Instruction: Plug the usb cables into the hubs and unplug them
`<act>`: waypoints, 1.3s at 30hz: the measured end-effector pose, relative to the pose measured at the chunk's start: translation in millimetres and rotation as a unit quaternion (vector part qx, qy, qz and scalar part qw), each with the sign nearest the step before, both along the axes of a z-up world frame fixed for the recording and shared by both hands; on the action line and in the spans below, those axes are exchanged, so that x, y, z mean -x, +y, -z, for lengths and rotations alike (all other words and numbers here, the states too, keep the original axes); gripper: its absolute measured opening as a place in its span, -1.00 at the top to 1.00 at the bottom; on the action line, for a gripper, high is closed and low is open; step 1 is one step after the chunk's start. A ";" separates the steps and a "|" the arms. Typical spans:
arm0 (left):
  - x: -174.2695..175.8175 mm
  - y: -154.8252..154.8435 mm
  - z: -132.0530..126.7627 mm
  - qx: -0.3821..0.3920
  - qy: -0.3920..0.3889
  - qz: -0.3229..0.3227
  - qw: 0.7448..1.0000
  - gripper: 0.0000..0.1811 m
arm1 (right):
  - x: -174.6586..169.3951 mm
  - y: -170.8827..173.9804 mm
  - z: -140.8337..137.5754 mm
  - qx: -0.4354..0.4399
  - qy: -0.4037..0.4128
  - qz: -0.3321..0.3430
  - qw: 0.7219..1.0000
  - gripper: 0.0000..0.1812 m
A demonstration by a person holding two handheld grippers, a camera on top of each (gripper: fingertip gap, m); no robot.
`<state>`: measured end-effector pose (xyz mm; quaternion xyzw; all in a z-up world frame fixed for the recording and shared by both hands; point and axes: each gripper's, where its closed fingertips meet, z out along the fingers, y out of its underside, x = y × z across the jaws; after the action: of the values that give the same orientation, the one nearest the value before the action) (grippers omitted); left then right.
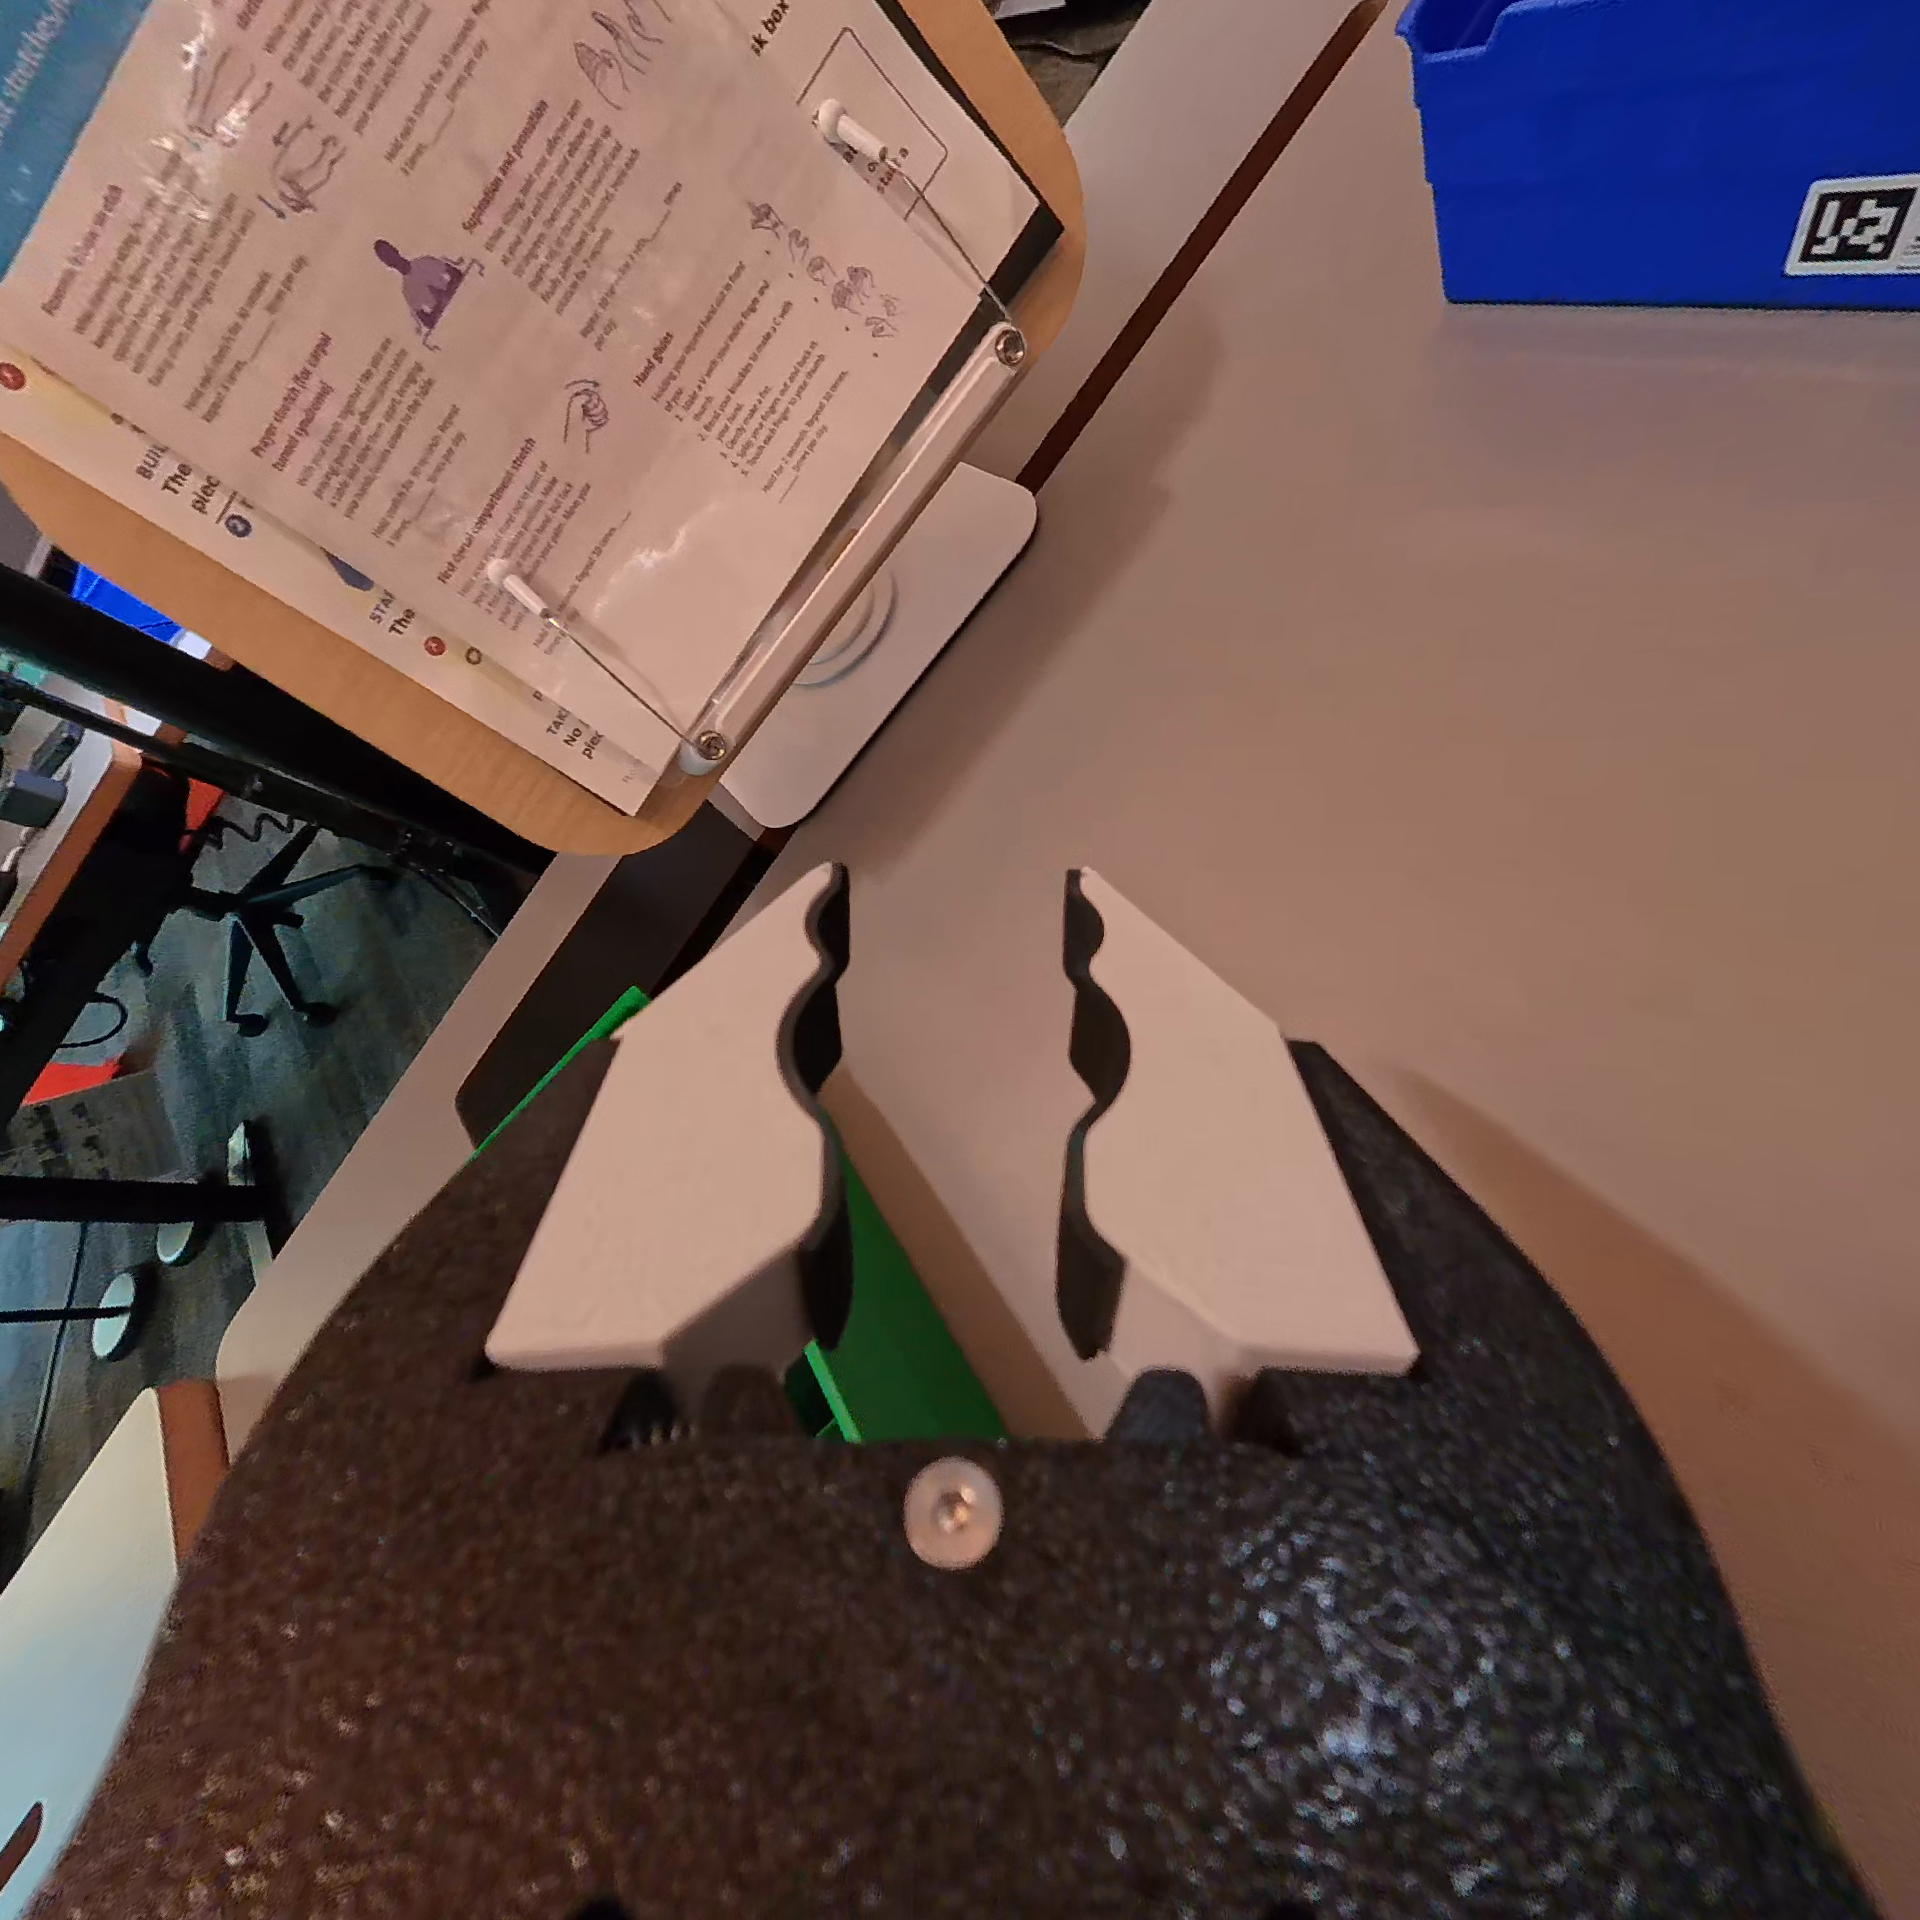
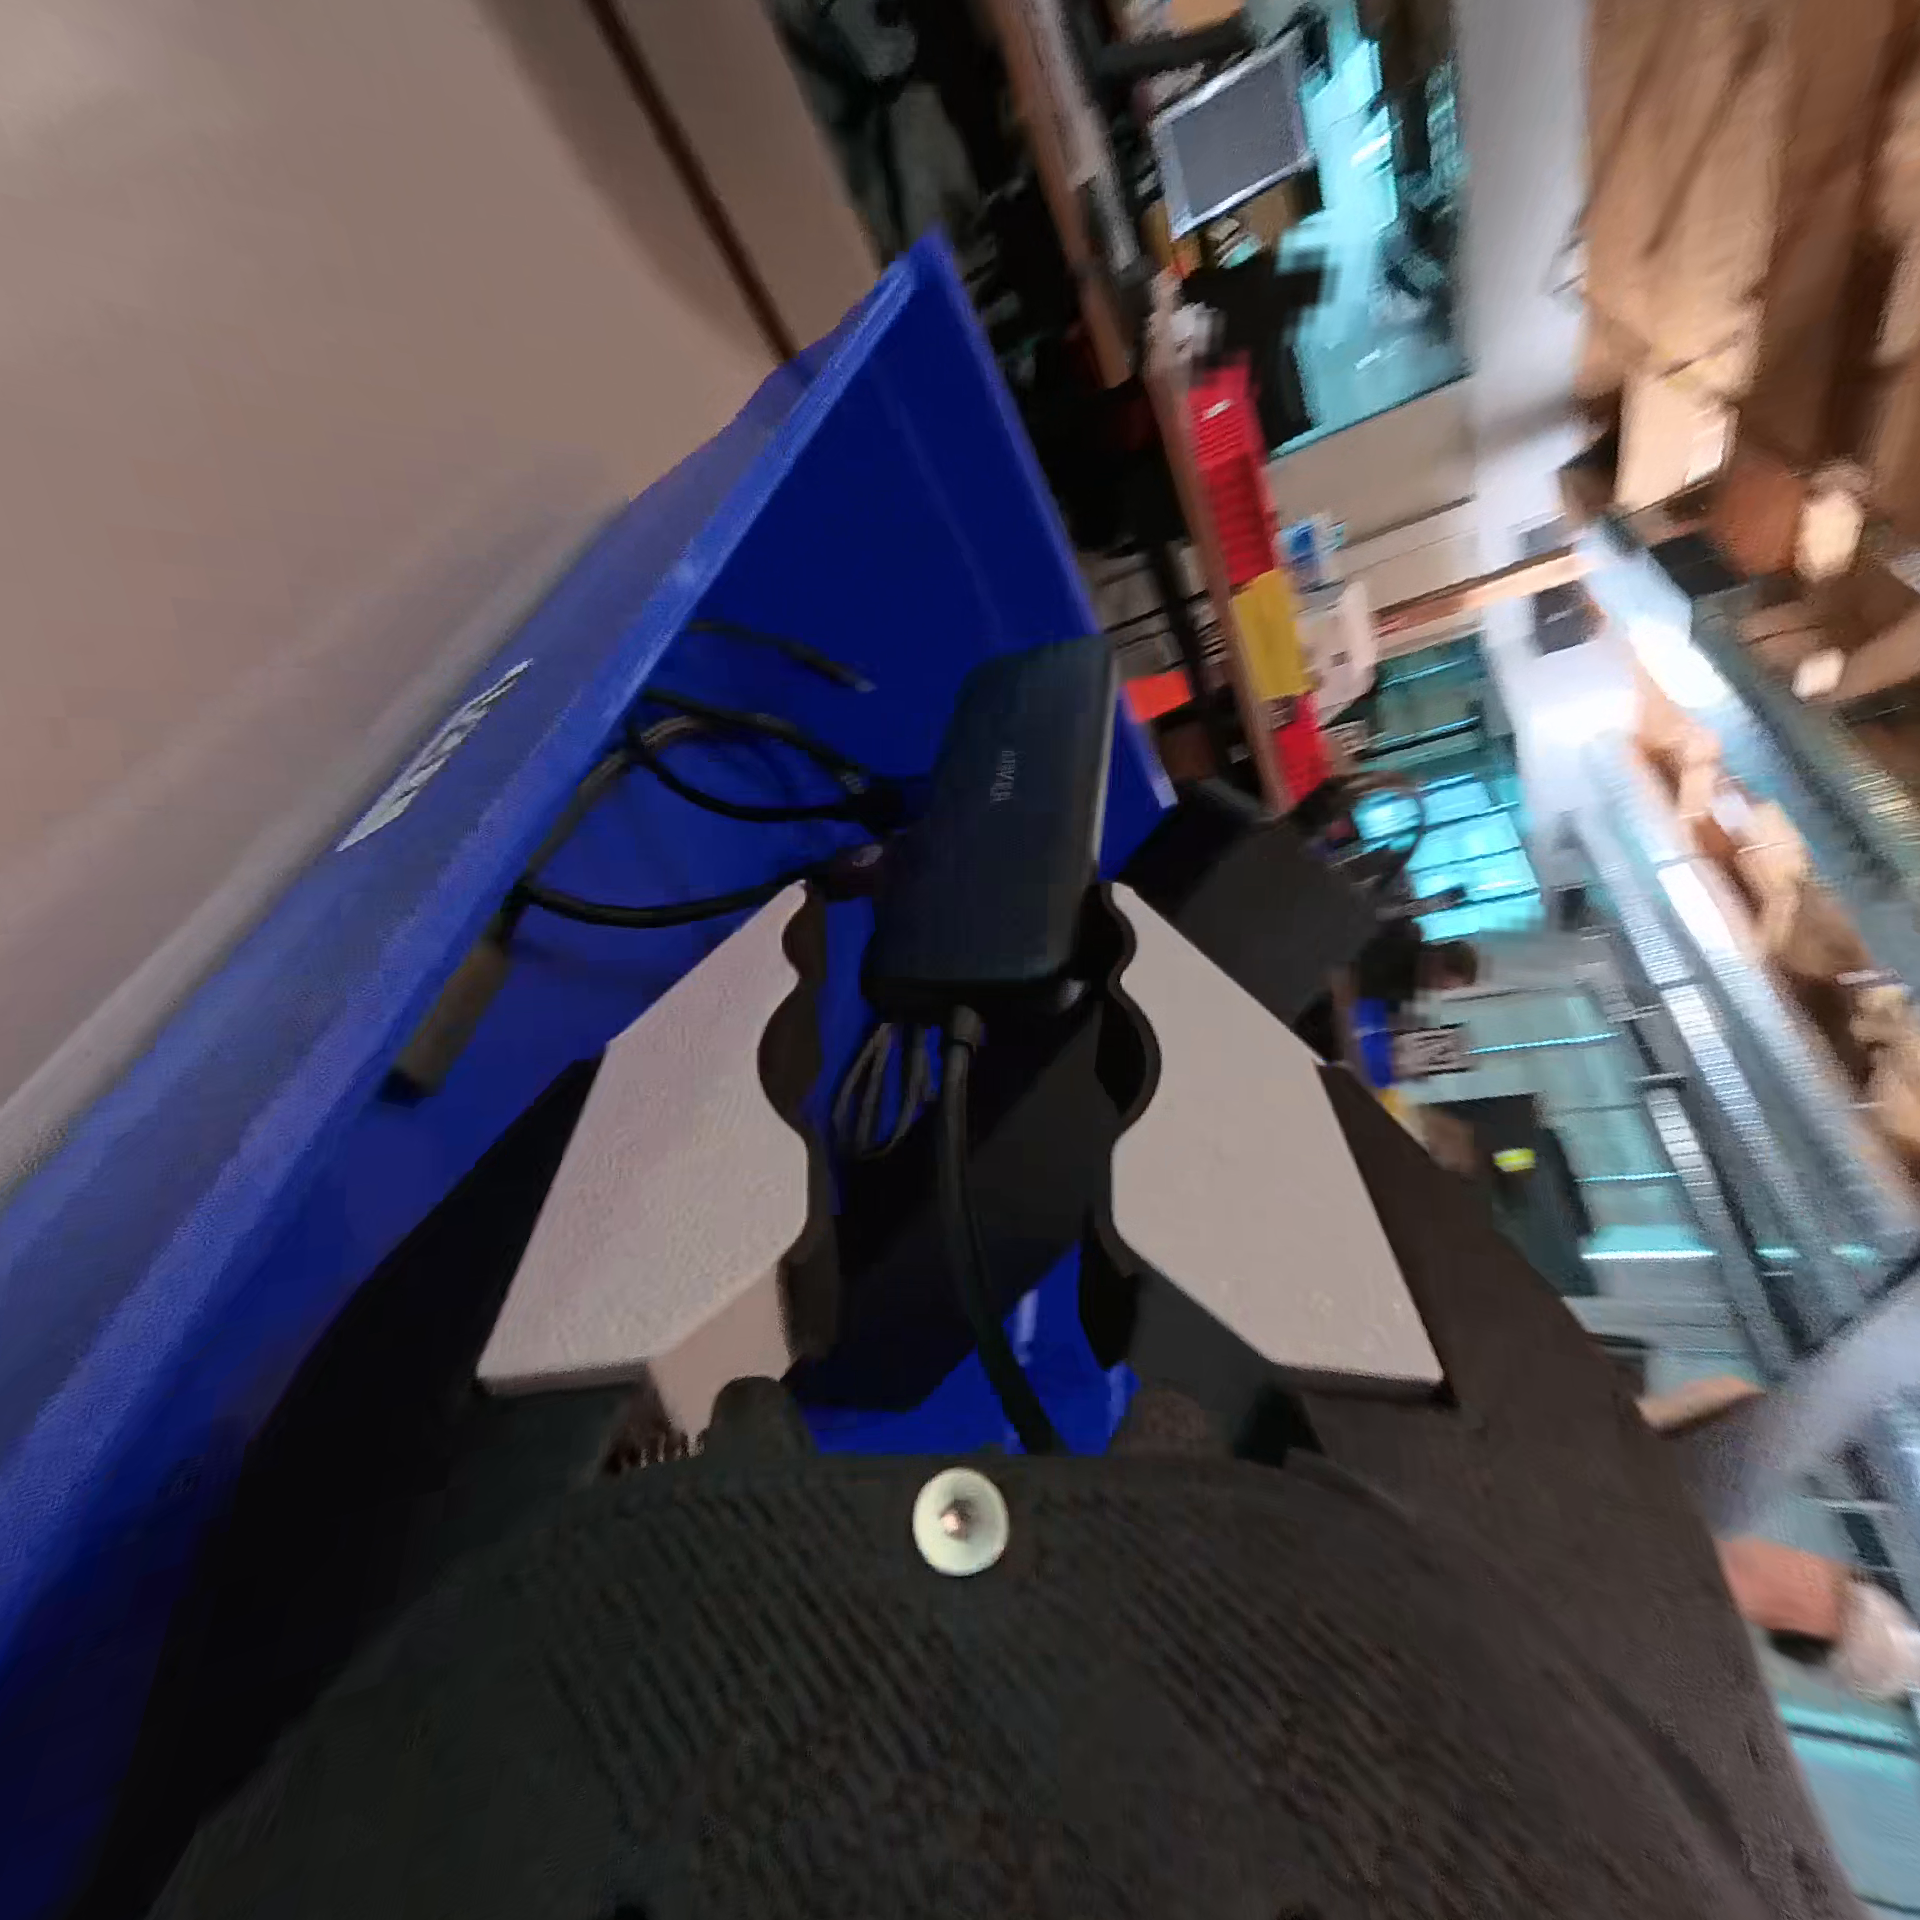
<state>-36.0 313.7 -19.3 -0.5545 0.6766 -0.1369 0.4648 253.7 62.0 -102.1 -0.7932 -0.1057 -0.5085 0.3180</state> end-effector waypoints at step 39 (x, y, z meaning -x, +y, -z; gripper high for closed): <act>-220.8 -257.0 102.9 0.214 -0.137 -0.037 0.967 0.40 | 76.2 -77.9 -90.2 -0.349 0.299 -0.038 0.887 -0.06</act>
<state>184.8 56.7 -122.3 -0.6415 0.5408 -0.3358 0.4281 177.5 -15.8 -11.9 -0.7408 0.1488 -0.2390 0.6099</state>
